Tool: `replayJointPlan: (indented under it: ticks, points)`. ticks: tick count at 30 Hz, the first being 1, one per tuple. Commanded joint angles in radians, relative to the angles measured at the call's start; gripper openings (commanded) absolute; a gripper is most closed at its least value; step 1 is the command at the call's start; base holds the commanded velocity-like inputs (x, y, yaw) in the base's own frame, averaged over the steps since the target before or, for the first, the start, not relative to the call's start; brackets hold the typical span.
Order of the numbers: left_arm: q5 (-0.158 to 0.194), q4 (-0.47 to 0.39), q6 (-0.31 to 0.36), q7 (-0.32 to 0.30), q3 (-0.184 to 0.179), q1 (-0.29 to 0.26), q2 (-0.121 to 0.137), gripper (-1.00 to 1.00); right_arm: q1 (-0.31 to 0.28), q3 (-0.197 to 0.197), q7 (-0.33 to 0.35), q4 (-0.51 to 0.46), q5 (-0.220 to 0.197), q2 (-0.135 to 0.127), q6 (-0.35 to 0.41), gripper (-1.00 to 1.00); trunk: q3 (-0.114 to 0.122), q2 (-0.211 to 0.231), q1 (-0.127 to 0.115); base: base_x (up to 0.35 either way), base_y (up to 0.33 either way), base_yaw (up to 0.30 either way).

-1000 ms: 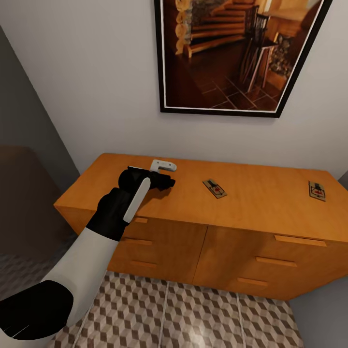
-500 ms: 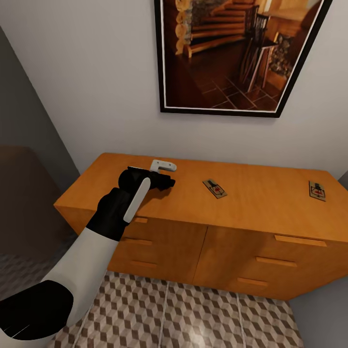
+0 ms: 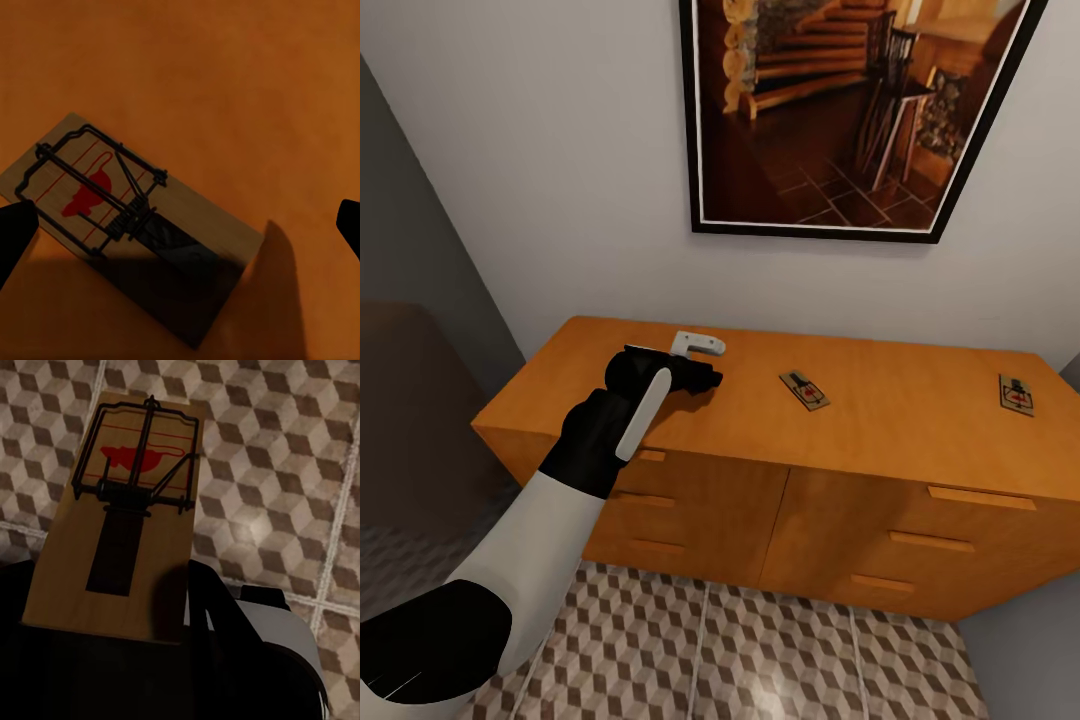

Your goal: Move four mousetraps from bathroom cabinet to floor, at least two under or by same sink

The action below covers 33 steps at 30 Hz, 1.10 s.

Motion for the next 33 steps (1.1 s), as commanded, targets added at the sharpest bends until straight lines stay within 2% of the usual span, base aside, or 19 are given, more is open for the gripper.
replayJointPlan:
  ticks: [1,33]
  points:
    - [0.011,-0.001,0.003,0.010,-0.001,-0.001,0.000,1.00,-0.001,0.007,0.010,0.001,-0.015,0.000,-0.002,-1.00,-0.001,0.000,0.000,0.000,0.000,0.000]
    - [0.010,-0.003,0.002,0.010,-0.001,0.000,0.000,1.00,-0.001,0.007,0.010,0.001,-0.014,0.001,-0.002,-1.00,-0.003,0.000,0.000,0.000,0.000,0.000]
